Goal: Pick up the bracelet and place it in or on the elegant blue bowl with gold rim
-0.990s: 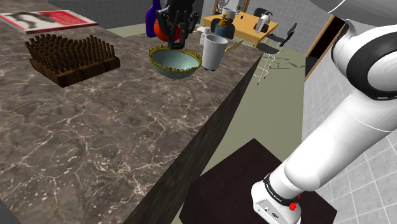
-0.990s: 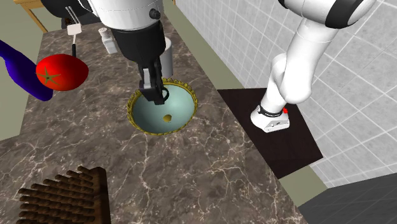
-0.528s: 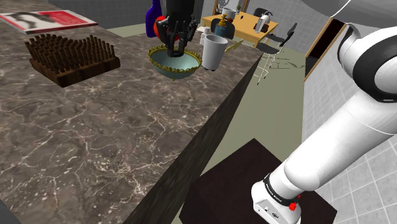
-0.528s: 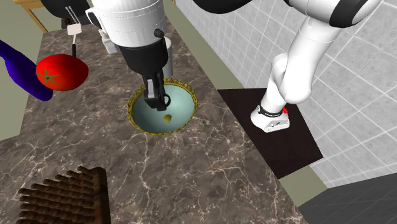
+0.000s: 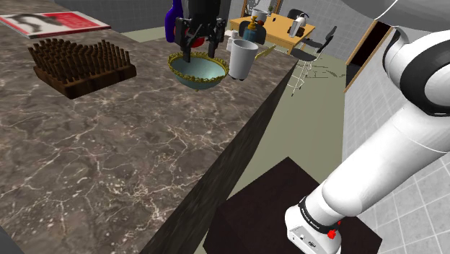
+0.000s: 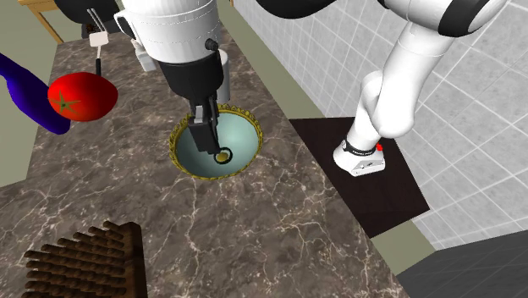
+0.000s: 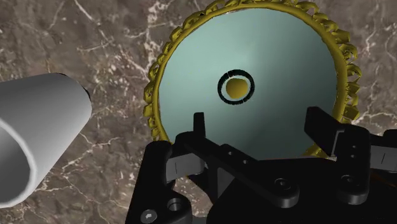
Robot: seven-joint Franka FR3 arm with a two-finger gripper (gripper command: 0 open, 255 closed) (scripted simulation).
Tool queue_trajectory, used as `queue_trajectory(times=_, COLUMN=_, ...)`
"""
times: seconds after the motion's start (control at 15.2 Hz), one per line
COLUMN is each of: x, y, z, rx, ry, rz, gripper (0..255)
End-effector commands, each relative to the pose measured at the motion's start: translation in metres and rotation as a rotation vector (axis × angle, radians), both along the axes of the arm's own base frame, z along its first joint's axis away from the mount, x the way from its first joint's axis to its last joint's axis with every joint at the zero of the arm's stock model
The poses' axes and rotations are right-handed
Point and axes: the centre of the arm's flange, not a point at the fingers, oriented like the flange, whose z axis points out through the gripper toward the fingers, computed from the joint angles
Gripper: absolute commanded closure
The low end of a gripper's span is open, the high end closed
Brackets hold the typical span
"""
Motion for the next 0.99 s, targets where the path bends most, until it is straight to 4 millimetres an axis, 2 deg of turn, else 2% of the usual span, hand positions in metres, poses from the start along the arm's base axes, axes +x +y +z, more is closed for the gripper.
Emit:
queue_trajectory(times=0.0, x=0.000, y=0.000, z=0.000, rx=0.000, ry=0.000, rz=0.000, gripper=0)
queue_trajectory(times=0.13, x=0.000, y=0.000, z=0.000, rx=0.000, ry=0.000, rz=0.000, gripper=0)
queue_trajectory(times=0.4, x=0.000, y=0.000, z=0.050, rx=0.000, ry=0.000, rz=0.000, gripper=0)
queue_trajectory(times=0.92, x=0.000, y=0.000, z=0.050, rx=0.000, ry=0.000, rz=0.000, gripper=0)
